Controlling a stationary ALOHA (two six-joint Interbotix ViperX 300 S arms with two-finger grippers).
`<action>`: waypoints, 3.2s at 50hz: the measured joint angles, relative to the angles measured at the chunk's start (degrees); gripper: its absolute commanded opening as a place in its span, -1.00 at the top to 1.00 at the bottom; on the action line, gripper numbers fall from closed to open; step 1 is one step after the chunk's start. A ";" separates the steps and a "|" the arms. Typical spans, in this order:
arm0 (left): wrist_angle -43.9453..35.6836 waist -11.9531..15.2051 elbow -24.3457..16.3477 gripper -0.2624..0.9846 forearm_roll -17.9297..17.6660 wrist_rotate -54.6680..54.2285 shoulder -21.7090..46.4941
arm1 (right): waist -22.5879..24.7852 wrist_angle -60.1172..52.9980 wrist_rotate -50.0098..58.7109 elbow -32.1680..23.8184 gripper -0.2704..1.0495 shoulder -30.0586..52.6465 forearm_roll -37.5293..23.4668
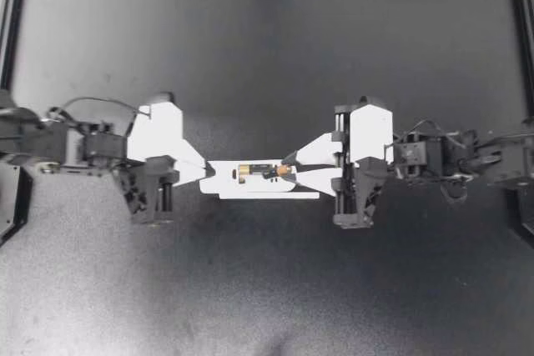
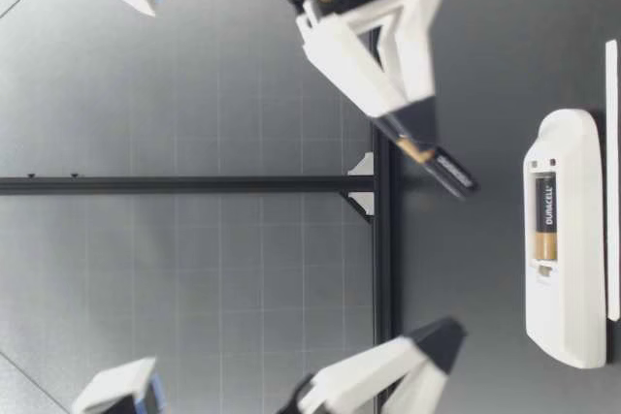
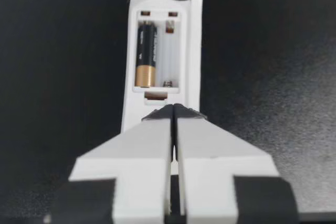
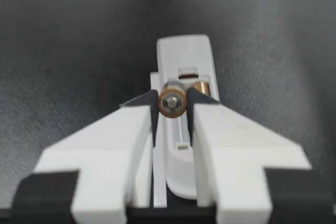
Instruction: Place the battery into the slot of the remote controller.
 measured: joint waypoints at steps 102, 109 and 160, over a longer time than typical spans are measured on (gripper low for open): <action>-1.32 1.41 -0.53 0.83 -0.70 -0.35 8.35 | -1.05 8.79 -0.18 -8.17 0.46 10.72 0.00; -1.41 1.32 -0.53 0.83 -0.70 -0.44 8.35 | -1.05 12.66 -0.26 -9.49 0.39 10.55 0.00; -1.32 1.41 -0.62 0.83 -0.97 -0.53 8.35 | 0.00 17.05 34.19 -5.80 0.27 -2.11 5.54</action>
